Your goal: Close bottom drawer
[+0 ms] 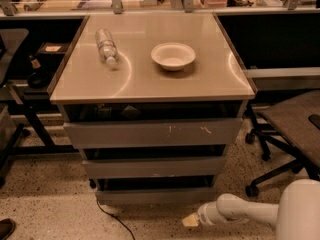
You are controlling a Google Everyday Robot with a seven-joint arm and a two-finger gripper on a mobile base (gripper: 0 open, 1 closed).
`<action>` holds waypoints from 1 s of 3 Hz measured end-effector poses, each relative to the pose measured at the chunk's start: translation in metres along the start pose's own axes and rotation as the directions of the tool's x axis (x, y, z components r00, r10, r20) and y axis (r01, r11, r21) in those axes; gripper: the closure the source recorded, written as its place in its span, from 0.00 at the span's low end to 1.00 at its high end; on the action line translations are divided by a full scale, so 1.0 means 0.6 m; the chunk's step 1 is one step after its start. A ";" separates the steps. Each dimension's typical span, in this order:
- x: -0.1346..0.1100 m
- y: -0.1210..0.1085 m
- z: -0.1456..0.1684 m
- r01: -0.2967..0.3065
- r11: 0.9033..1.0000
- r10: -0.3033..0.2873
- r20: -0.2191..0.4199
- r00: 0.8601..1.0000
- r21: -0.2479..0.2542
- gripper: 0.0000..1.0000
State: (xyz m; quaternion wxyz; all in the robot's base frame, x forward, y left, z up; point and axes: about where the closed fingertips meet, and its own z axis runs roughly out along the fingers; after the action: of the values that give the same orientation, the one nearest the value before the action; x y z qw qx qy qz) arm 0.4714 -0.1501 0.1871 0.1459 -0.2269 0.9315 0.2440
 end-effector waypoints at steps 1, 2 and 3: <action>0.000 0.000 0.000 0.000 1.000 0.000 0.000 1.000 0.000 0.65; -0.009 -0.002 0.003 -0.006 1.000 0.006 0.009 1.000 0.004 0.88; -0.044 -0.016 0.010 -0.012 0.999 0.010 0.049 0.999 0.036 1.00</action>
Offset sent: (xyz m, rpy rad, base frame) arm 0.0177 0.0024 0.0021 0.0034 -0.0208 -0.0315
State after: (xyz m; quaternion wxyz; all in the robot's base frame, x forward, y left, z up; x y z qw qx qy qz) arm 0.4999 -0.1454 0.1885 0.1713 -0.2132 0.9331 0.2333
